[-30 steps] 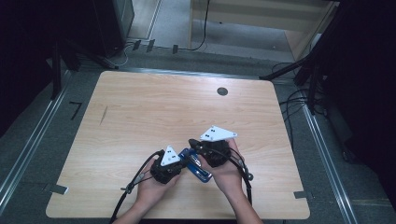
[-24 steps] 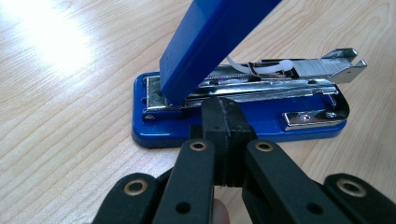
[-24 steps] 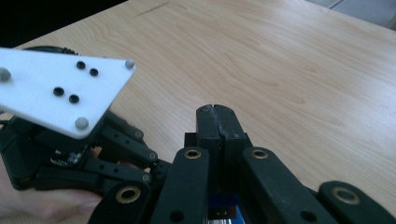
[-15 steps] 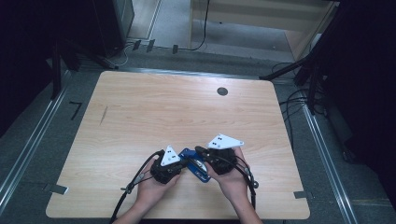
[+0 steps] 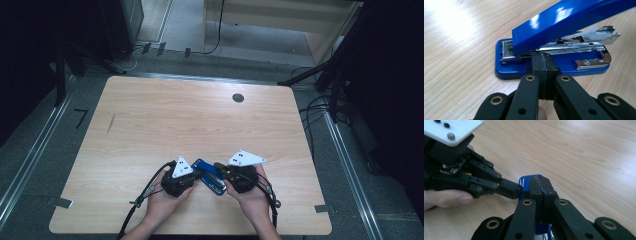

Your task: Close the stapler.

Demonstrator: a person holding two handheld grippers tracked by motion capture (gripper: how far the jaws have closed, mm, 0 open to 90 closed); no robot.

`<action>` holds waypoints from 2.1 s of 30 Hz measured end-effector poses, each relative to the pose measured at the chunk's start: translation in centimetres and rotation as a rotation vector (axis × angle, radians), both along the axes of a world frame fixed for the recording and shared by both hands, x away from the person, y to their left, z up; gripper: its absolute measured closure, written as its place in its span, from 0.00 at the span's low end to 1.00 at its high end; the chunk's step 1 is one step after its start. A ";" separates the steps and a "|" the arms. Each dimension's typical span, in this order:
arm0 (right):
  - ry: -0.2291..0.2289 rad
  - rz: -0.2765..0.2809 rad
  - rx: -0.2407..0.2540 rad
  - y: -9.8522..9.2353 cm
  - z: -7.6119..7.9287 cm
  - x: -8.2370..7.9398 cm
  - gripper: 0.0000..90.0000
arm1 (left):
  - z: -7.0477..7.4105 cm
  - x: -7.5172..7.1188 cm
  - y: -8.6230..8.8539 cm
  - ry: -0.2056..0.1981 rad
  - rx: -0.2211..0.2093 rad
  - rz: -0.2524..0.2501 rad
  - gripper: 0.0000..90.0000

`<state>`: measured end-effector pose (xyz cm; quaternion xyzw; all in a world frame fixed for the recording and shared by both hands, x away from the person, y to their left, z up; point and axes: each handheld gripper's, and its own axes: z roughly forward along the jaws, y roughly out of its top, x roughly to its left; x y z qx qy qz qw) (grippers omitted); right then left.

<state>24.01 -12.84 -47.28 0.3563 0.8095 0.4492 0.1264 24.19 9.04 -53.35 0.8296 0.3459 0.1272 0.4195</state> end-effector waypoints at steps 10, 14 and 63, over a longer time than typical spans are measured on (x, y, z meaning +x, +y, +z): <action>0.018 -0.006 -0.010 -0.9 -1.4 -0.8 1.00 | 0.0 0.0 0.0 0.000 0.004 0.001 1.00; 0.023 -0.008 0.005 -1.3 -2.0 -1.2 1.00 | 0.0 0.0 0.0 0.000 0.009 -0.001 1.00; -0.017 -0.056 0.045 -1.4 -3.3 -4.8 1.00 | 0.8 -2.7 3.7 -0.074 -0.078 0.106 0.49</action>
